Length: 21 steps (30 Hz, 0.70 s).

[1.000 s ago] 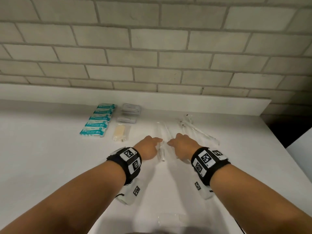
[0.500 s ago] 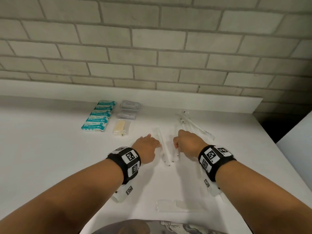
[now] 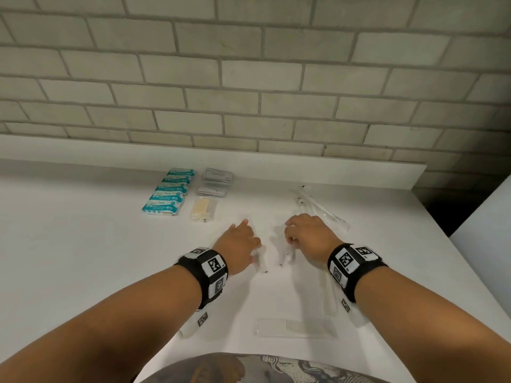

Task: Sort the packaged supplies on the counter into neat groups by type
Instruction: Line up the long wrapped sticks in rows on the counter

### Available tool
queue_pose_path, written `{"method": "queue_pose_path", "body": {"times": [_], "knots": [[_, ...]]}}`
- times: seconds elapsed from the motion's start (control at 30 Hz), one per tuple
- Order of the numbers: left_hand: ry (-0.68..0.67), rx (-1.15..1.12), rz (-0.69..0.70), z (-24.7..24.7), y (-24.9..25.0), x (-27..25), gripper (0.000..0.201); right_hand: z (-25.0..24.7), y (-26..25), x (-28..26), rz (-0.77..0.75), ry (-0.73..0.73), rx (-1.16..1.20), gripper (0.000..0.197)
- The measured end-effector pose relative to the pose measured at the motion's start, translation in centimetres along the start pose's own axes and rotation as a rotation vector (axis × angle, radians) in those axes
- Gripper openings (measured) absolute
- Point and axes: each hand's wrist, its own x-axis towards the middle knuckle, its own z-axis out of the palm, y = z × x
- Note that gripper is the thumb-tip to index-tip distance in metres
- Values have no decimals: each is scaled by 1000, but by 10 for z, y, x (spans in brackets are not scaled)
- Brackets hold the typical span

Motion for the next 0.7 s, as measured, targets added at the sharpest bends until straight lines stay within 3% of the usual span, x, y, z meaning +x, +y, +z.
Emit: {"method": "queue_pose_path", "body": {"times": [0.17, 0.23, 0.3, 0.37, 0.47, 0.6, 0.7], "knots": [[36, -84, -68, -3, 4, -12, 40, -45, -14, 10, 189, 234, 415, 17], [91, -96, -129, -7, 8, -14, 39, -61, -23, 16, 318, 260, 632, 14], [95, -135, -225, -9, 8, -16, 44, -62, -27, 21, 434, 161, 758, 15], [63, -218, -310, -8, 6, -17, 47, -48, -24, 19, 540, -38, 786, 20], [41, -319, -317, -9, 0, -21, 42, -23, -16, 3, 648, -212, 780, 40], [16, -333, -220, -11, -8, -45, 36, -28, -15, -9, 455, -282, 420, 37], [-139, -281, -55, -2, -15, -67, 51, -47, -27, -18, 241, -411, 197, 32]]}}
